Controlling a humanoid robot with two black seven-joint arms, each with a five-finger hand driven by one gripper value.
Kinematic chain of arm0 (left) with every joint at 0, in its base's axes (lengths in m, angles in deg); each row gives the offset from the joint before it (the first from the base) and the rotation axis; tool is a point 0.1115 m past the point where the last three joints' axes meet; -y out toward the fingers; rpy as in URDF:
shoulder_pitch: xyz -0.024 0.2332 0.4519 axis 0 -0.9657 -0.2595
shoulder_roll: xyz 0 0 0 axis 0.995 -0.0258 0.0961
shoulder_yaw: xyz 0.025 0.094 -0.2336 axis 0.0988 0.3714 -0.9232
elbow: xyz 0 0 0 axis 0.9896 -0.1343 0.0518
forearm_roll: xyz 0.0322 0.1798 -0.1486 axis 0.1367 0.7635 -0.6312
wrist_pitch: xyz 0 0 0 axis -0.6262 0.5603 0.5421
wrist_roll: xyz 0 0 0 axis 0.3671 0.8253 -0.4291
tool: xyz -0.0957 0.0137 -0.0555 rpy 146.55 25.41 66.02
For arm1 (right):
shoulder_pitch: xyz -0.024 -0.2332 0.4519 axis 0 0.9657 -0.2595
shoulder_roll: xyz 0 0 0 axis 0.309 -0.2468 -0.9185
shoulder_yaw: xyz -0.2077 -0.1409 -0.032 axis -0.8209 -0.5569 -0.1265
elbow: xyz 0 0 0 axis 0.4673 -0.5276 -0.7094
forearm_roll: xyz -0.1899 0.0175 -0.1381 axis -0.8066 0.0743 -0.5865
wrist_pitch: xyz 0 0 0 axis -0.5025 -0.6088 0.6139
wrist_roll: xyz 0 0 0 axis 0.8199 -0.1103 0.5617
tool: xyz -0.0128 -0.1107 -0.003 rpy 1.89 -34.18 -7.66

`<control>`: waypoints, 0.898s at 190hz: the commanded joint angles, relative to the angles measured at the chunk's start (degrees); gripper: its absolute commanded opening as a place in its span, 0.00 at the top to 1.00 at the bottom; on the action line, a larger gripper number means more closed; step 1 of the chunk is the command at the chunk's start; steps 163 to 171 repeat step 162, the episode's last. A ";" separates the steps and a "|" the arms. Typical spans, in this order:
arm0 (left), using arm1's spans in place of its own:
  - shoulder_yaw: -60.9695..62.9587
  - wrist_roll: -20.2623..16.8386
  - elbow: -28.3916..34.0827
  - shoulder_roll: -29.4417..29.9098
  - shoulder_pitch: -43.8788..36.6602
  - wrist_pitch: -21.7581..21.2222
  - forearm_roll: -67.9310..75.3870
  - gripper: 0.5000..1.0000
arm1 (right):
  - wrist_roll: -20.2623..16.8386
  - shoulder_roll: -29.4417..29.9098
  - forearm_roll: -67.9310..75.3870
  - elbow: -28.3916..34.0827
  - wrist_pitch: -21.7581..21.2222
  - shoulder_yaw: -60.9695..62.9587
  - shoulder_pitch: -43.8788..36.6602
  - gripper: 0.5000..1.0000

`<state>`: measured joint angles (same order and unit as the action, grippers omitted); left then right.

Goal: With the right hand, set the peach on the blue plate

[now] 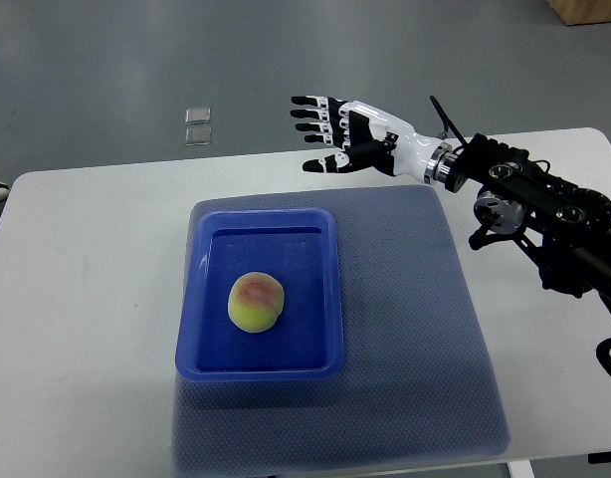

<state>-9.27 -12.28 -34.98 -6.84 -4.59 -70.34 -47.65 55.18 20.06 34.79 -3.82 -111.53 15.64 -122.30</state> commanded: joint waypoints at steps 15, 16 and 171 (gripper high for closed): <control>0.00 0.00 0.00 0.00 0.02 0.00 0.00 0.00 | -2.85 0.17 15.26 -1.47 3.58 0.79 5.47 0.15; 0.00 0.00 0.00 0.00 0.02 0.00 0.00 0.00 | -2.94 0.17 15.96 -1.47 3.93 0.79 5.65 0.15; 0.00 0.00 0.00 0.00 0.02 0.00 0.00 0.00 | -7.60 -1.59 27.12 -1.47 0.42 0.97 10.13 0.14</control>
